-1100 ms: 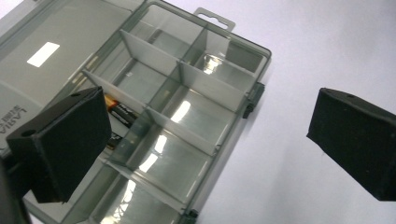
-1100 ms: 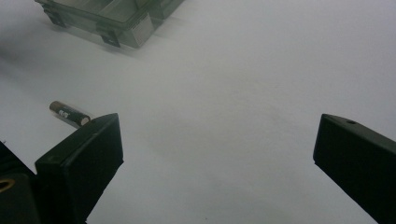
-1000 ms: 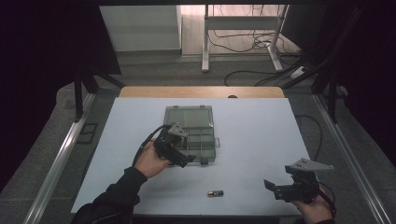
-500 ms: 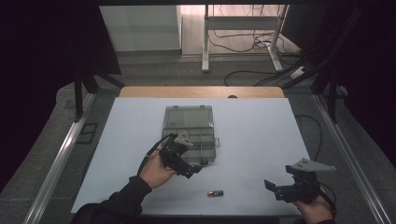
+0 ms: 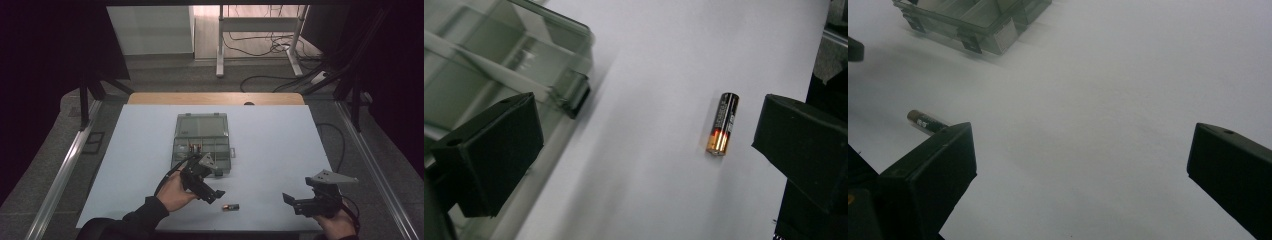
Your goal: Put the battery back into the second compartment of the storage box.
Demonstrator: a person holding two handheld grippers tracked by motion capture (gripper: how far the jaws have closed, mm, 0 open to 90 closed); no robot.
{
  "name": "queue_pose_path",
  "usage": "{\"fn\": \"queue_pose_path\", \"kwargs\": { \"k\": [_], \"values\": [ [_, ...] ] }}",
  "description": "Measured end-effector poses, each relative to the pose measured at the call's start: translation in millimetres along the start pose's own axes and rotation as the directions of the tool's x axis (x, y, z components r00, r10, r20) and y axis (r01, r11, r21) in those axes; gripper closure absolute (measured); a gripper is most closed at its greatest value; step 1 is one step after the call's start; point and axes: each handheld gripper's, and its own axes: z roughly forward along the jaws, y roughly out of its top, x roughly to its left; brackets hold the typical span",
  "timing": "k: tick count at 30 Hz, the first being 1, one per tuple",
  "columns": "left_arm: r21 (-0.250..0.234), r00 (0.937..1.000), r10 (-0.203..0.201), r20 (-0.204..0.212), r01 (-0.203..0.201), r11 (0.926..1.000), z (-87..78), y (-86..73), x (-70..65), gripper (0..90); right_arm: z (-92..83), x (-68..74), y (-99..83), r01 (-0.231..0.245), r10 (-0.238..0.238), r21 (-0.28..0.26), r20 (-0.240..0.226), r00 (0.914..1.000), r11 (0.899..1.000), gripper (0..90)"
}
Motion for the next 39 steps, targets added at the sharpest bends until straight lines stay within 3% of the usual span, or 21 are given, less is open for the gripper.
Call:
{"fn": "queue_pose_path", "kwargs": {
  "k": [9, 21, 26, 30, 33, 39],
  "values": [
    [0.044, 0.9988, 0.047, 0.013, -0.048, 0.9979, 18.0, 2.7, -16.0, 5.1, 0.6, 0.2, 0.1, 0.001, -0.001, 0.006, 0.000, 1.0000, 1.000, 0.0],
    [0.098, 0.9846, 0.129, 0.119, -0.141, 0.9852, 39.4, 1.8, -32.2, 43.7, 0.9, 0.4, 0.3, 0.004, -0.004, 0.012, 0.000, 1.0000, 1.000, 0.0],
    [0.120, 0.9788, 0.160, 0.128, -0.175, 0.9773, 47.7, 0.3, -37.8, 61.3, 1.3, 0.5, 0.4, 0.002, -0.002, 0.012, 0.001, 1.0000, 1.000, 0.0],
    [0.149, 0.9745, 0.192, 0.116, -0.208, 0.9667, 54.8, -2.0, -41.4, 72.0, 1.1, 0.4, 0.4, 0.004, -0.004, 0.015, 0.002, 1.0000, 1.000, 0.1],
    [0.150, 0.9759, 0.193, 0.102, -0.207, 0.9668, 54.4, -0.9, -42.3, 76.8, 1.1, 0.4, 0.4, 0.003, -0.003, 0.014, 0.002, 1.0000, 1.000, 0.2],
    [0.135, 0.9831, 0.165, 0.080, -0.174, 0.9755, 46.6, 2.7, -37.6, 77.2, 1.1, 0.6, 0.4, 0.001, -0.001, 0.013, 0.003, 1.0000, 1.000, 0.2]
  ]
}}
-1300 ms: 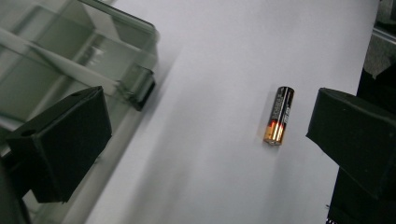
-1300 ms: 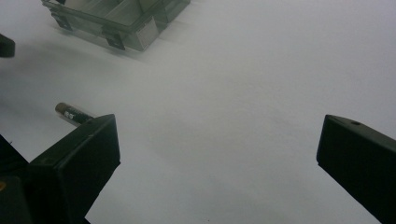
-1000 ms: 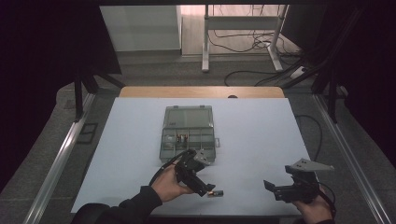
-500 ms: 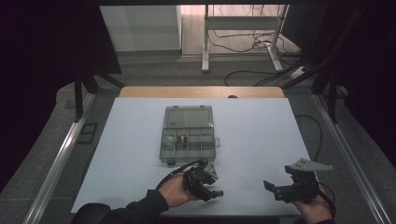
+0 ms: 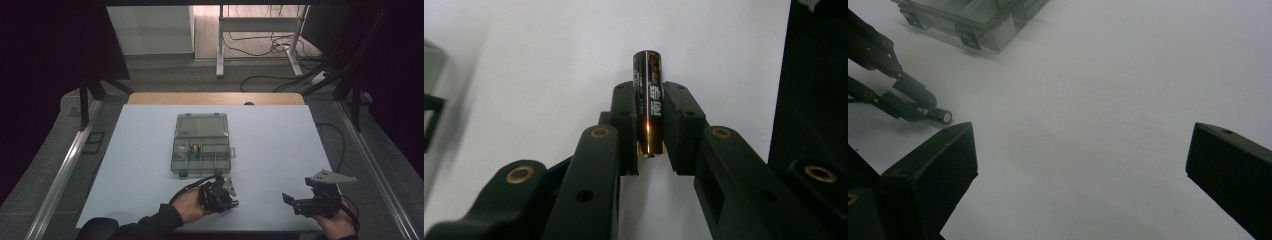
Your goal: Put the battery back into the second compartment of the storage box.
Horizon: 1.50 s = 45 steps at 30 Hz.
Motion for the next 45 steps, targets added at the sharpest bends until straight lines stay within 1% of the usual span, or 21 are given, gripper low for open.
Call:
{"fn": "queue_pose_path", "kwargs": {
  "k": [9, 16, 19, 23, 29, 34, 37, 43, 45],
  "values": [
    [-0.036, 0.9991, -0.036, -0.025, 0.035, 0.9987, -17.3, 0.1, 11.1, 77.2, 0.4, -0.1, 0.0, 0.004, -0.004, 0.001, 0.000, 1.0000, 1.000, 0.3],
    [-0.056, 0.9964, -0.068, -0.050, 0.065, 0.9963, -28.7, -1.6, 20.6, 77.2, 0.3, -0.1, 0.1, 0.003, -0.003, 0.004, 0.000, 1.0000, 1.000, 0.3],
    [-0.061, 0.9951, -0.069, -0.071, 0.065, 0.9961, -34.3, -2.2, 24.0, 77.2, 0.5, 0.0, 0.1, 0.003, -0.003, 0.003, 0.000, 1.0000, 1.000, 0.3],
    [-0.072, 0.9917, -0.081, -0.100, 0.074, 0.9947, -42.0, -3.6, 28.8, 77.2, 0.5, 0.0, 0.1, 0.004, -0.004, 0.002, 0.000, 1.0000, 1.000, 0.3],
    [-0.098, 0.9833, -0.125, -0.132, 0.112, 0.9888, -54.2, -6.9, 39.8, 77.2, 0.7, 0.0, 0.1, 0.004, -0.004, 0.003, 0.001, 1.0000, 1.000, 0.3],
    [-0.117, 0.9758, -0.168, -0.141, 0.152, 0.9815, -61.6, -10.8, 49.2, 77.2, 1.0, -0.1, 0.1, 0.003, -0.003, 0.006, 0.001, 1.0000, 1.000, 0.3],
    [-0.123, 0.9718, -0.181, -0.151, 0.163, 0.9788, -67.3, -12.6, 54.8, 77.2, 1.1, -0.2, 0.2, 0.003, -0.003, 0.007, 0.000, 1.0000, 1.000, 0.3],
    [-0.145, 0.9594, -0.222, -0.174, 0.198, 0.9693, -79.1, -17.5, 67.9, 77.2, 1.3, -0.5, 0.2, 0.002, -0.002, 0.009, 0.002, 1.0000, 1.000, 0.3],
    [-0.159, 0.9533, -0.242, -0.181, 0.214, 0.9637, -82.0, -19.2, 72.0, 77.1, 1.4, -0.6, 0.2, 0.001, -0.001, 0.009, 0.004, 1.0000, 1.000, 0.3]
  ]
}}
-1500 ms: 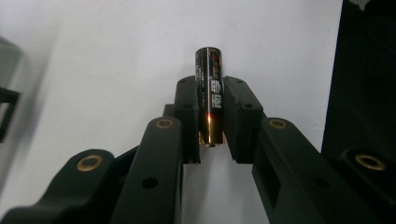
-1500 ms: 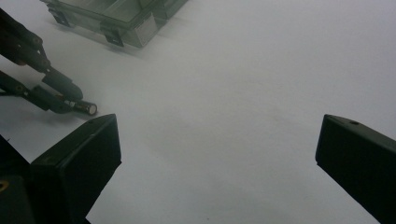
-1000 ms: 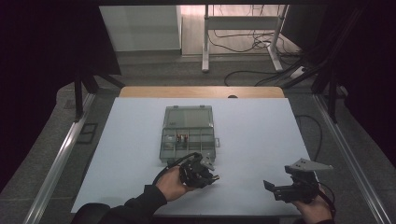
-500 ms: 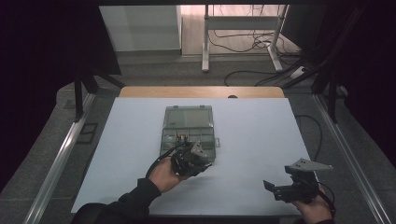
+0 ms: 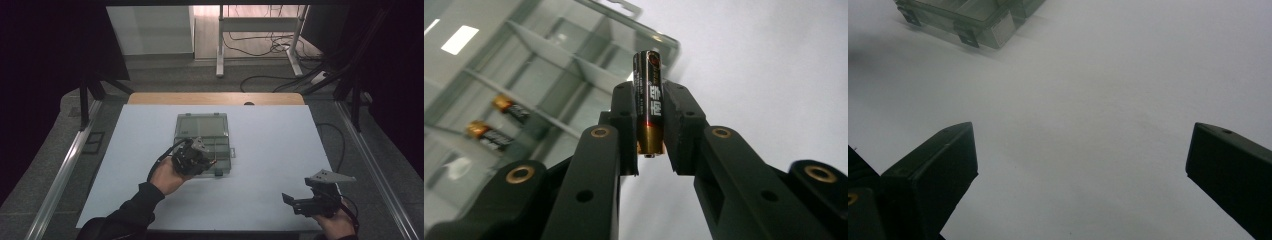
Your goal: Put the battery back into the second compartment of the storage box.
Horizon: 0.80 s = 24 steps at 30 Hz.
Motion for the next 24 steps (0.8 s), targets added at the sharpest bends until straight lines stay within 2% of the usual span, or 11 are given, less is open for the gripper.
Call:
{"fn": "queue_pose_path", "kwargs": {
  "k": [10, 18, 24],
  "values": [
    [-0.006, 0.9959, -0.065, -0.064, 0.064, 0.9979, -6.5, -0.2, 24.9, 77.1, -0.1, -0.2, 0.0, -0.002, 0.002, 0.001, 0.000, 1.0000, 1.000, 0.3],
    [-0.014, 0.9904, -0.098, -0.097, 0.097, 0.9951, -8.9, -1.0, 44.4, 77.1, -0.1, -0.2, -0.2, -0.004, 0.004, 0.002, 0.003, 1.0000, 1.000, 0.3],
    [-0.014, 0.9851, -0.134, -0.108, 0.134, 0.9909, -3.8, -4.4, 56.8, 77.1, 0.1, -0.1, -0.2, -0.003, 0.003, 0.005, 0.004, 1.0000, 1.000, 0.4]
  ]
}}
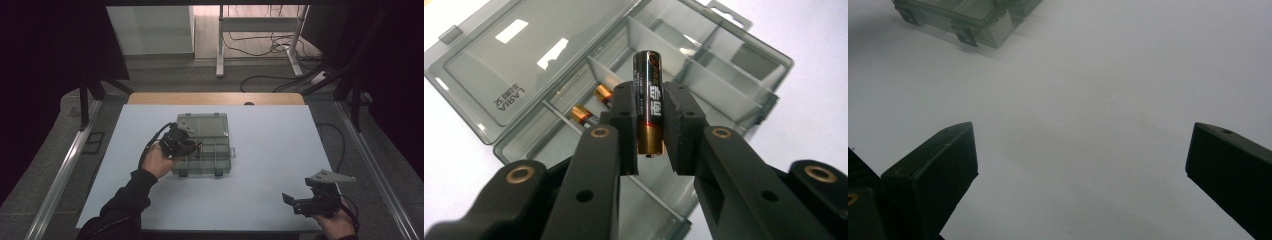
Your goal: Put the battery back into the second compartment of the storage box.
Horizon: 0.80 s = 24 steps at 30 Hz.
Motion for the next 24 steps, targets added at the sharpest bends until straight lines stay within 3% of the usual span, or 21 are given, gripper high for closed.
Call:
{"fn": "queue_pose_path", "kwargs": {
  "k": [18, 19, 21, 24],
  "values": [
    [0.037, 0.9939, -0.106, -0.029, 0.107, 0.9935, 39.4, 0.4, 24.5, 76.2, 0.4, -0.1, -0.1, 0.001, -0.001, 0.006, 0.000, 1.0000, 1.000, 0.7],
    [0.022, 0.9928, -0.117, -0.025, 0.118, 0.9928, 40.4, -0.3, 25.6, 74.9, 0.3, -0.1, -0.1, 0.002, -0.002, 0.006, 0.000, 1.0000, 1.000, 0.7],
    [0.008, 0.9908, -0.132, -0.029, 0.132, 0.9912, 39.9, -0.4, 27.2, 60.0, 0.1, 0.0, -0.2, 0.001, -0.001, 0.005, 0.000, 1.0000, 1.000, 0.6],
    [-0.014, 0.9910, -0.131, -0.026, 0.131, 0.9913, 35.8, -0.4, 28.4, 50.4, 0.0, -0.2, -0.3, 0.001, -0.001, 0.003, 0.000, 1.0000, 1.000, 0.7]
  ]
}}
